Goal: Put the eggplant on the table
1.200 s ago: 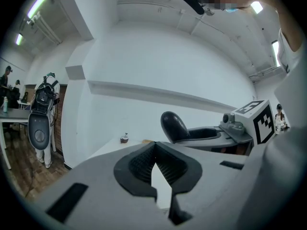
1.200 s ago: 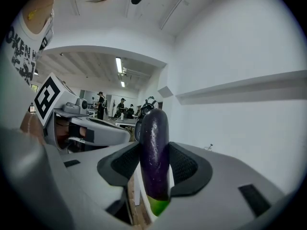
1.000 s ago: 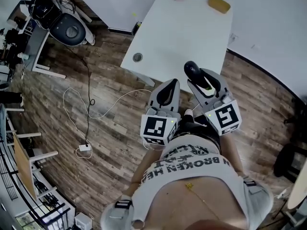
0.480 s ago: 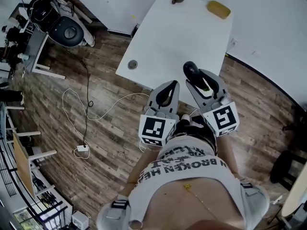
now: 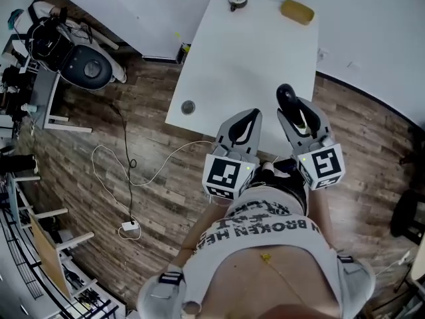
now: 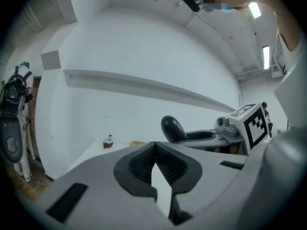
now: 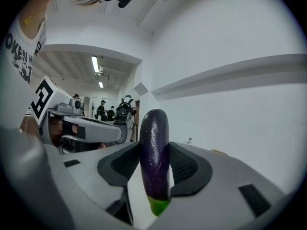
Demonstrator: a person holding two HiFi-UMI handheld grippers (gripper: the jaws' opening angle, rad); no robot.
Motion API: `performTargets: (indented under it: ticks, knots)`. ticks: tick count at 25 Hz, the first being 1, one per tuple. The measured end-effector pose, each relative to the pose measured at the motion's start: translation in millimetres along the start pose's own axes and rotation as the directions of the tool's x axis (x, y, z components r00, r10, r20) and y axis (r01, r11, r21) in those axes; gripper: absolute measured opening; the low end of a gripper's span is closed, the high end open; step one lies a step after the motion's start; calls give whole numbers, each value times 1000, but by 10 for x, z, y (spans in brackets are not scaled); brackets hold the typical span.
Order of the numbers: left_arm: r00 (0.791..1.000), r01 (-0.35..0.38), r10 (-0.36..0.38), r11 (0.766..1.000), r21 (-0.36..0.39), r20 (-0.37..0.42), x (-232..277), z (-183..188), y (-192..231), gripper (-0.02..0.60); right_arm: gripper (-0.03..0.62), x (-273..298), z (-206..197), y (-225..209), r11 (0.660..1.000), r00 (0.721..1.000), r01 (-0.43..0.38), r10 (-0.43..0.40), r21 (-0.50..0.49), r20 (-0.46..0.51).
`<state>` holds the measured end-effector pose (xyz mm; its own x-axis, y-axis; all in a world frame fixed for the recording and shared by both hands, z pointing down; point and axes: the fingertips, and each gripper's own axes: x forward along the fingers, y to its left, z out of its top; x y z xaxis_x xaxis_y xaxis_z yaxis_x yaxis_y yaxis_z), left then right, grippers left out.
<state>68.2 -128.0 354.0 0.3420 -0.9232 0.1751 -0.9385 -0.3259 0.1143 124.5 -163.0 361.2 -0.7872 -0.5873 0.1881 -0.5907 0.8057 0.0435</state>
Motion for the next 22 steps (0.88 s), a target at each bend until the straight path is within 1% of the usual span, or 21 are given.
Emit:
performTargets:
  ticks: [4,7,13,17,22]
  knots:
    - [998,58,-58,998,4,-4,1,57,390,-2,190,342,7,95,998,998,56,-55,22,-36]
    - [996,90,-90,996,-3,4,5,122,723,-2,190,614,67,223,997,996,79,-78,9,-47]
    - [985,169,-169,986,3,-12,-3,75,1272,-2,190,1063,126,480,990,989,138,-137,19,-54]
    - [978,210,-210,978,13,-10,6,63,1485,-2,190,1243,137,572,983,983,182,-180,28,-45]
    - [961,277,-277,961,26,-20,11,45,1604,-2,190,1364,149,633,971,970,237,-236,24,-53]
